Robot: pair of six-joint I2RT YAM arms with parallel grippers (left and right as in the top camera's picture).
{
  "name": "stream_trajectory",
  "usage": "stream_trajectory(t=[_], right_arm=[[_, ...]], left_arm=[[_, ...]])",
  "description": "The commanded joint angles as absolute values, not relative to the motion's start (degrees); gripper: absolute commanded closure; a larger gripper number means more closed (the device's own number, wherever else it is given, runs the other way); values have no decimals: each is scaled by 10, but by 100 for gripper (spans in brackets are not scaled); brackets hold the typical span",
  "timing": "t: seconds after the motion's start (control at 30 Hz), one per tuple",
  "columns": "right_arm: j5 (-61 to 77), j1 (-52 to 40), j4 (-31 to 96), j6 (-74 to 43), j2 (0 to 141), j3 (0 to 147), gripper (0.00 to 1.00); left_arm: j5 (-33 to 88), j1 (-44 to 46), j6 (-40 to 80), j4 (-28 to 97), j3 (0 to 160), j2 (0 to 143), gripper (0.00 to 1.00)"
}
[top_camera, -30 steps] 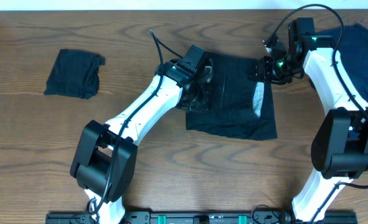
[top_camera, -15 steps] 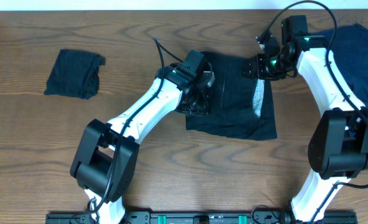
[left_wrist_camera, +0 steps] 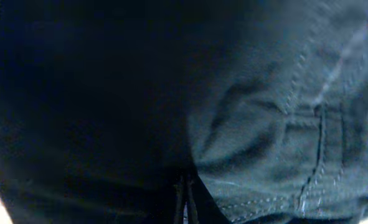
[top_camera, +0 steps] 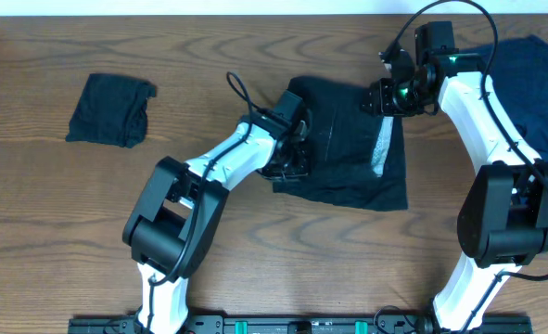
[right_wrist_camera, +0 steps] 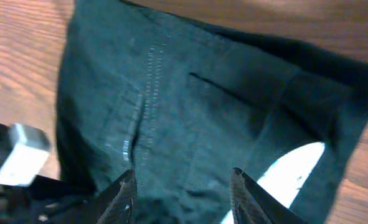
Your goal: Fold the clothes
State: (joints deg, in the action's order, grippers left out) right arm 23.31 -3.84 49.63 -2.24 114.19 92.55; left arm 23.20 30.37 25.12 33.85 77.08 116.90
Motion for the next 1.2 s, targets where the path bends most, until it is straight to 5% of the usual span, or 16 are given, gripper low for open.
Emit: stream_trajectory(t=[0.0, 0.4, 1.03, 1.17], right_arm=[[212, -45, 497, -16, 1145, 921, 53], [211, -56, 504, -10, 1145, 921, 53], [269, -115, 502, 8, 1151, 921, 47], [366, -134, 522, -7, 1154, 920, 47]], left_arm=[[166, 255, 224, 353, 765, 1172, 94], [96, 128, 111, 267, 768, 1171, 94], [96, 202, 121, 345, 804, 1019, 89], [11, 188, 191, 394, 804, 1018, 94]])
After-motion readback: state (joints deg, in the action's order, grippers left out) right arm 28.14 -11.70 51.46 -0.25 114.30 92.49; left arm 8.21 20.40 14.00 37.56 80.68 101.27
